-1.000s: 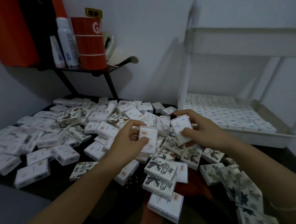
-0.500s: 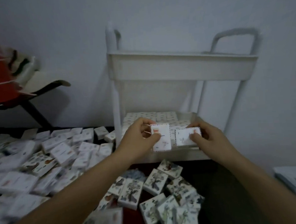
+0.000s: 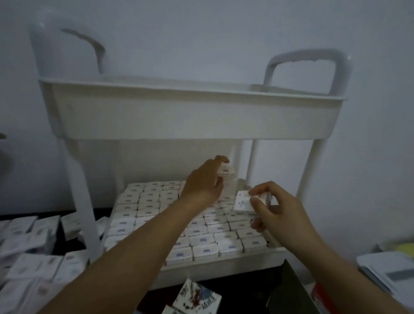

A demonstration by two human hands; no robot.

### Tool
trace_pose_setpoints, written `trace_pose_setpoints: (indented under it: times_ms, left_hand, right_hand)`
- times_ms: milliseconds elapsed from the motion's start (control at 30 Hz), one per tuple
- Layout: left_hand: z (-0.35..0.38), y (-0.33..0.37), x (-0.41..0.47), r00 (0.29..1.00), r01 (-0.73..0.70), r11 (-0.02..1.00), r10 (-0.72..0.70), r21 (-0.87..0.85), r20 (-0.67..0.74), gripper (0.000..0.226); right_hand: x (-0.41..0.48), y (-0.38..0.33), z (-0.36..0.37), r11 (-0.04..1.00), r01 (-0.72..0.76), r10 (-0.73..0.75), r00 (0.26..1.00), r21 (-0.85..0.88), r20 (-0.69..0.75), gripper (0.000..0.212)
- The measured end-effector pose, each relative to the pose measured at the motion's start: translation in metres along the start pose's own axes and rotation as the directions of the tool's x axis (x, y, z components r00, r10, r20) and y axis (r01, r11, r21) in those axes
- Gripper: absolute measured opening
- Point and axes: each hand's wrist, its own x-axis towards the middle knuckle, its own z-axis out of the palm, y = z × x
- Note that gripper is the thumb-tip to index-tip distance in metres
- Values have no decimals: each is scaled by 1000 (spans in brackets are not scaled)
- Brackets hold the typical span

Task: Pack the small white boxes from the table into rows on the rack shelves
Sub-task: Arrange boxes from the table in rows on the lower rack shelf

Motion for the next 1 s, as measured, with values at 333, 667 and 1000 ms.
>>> trace_pose_setpoints:
  times_ms: [333,667,1000]
  left_hand:
    - [19,-38,29,990,-134,991,134,-12,43,33]
    - [23,-53,24,960,-112,988,81,103,267,30]
    - [18,-45,15,936,-315,899,240,304,259,30]
  right_hand:
    - [86,7,43,995,57,-35,967,78,-252,47]
    - [146,31,44,829,-54,-134,947,-556,-292,63]
    - [169,39,69,587,119,-5,990,-801,143,63]
